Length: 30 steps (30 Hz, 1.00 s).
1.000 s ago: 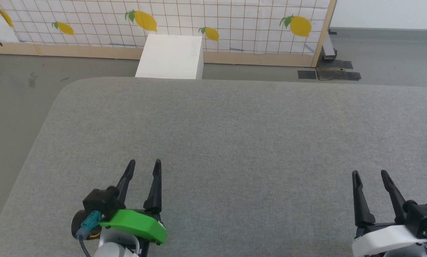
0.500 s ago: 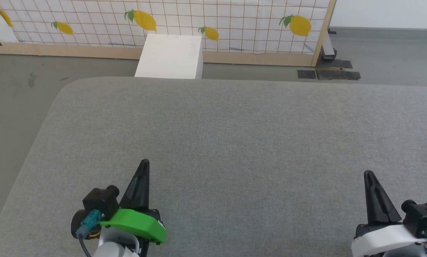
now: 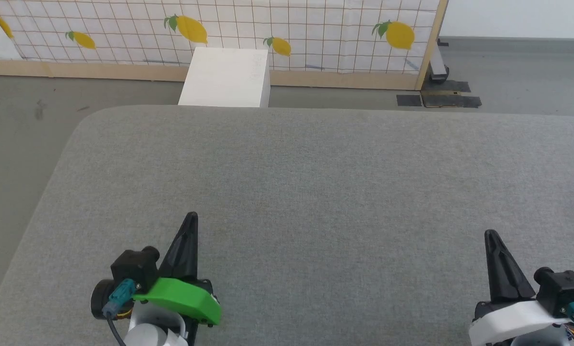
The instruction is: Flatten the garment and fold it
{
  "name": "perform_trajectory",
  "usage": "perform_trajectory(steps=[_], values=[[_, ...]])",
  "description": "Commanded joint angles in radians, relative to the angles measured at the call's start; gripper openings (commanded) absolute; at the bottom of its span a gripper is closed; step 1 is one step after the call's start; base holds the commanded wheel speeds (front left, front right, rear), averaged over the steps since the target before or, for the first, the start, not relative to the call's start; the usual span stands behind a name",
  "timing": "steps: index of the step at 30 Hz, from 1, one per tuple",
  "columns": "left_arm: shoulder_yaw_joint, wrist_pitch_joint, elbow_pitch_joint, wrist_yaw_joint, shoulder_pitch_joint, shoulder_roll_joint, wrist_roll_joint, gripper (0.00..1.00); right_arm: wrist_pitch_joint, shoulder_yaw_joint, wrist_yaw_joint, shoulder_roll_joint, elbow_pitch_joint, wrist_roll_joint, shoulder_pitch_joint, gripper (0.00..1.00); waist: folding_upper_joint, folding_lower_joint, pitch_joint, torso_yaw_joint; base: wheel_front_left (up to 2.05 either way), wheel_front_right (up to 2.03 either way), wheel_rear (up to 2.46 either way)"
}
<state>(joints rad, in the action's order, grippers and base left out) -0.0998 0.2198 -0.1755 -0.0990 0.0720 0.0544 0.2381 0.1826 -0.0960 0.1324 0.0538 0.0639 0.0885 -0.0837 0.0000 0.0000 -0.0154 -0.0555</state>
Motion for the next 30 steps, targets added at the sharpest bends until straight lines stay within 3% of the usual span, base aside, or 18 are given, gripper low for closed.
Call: perform_trajectory(steps=[1, 30], values=[[0.006, -0.007, 0.008, 0.006, -0.012, -0.001, -0.010, 0.00, -0.007, 0.005, 0.000, -0.001, -0.007, -0.006, 0.013, 0.00, 0.0000, 0.0000, 0.000, 0.001, 0.00, 0.00, 0.00], [0.032, -0.066, 0.055, 0.032, -0.029, -0.002, -0.073, 0.00, -0.056, 0.030, -0.001, -0.001, -0.022, -0.029, 0.032, 0.00, 0.0000, 0.0000, 0.004, 0.016, 0.00, 0.00, 0.00]])
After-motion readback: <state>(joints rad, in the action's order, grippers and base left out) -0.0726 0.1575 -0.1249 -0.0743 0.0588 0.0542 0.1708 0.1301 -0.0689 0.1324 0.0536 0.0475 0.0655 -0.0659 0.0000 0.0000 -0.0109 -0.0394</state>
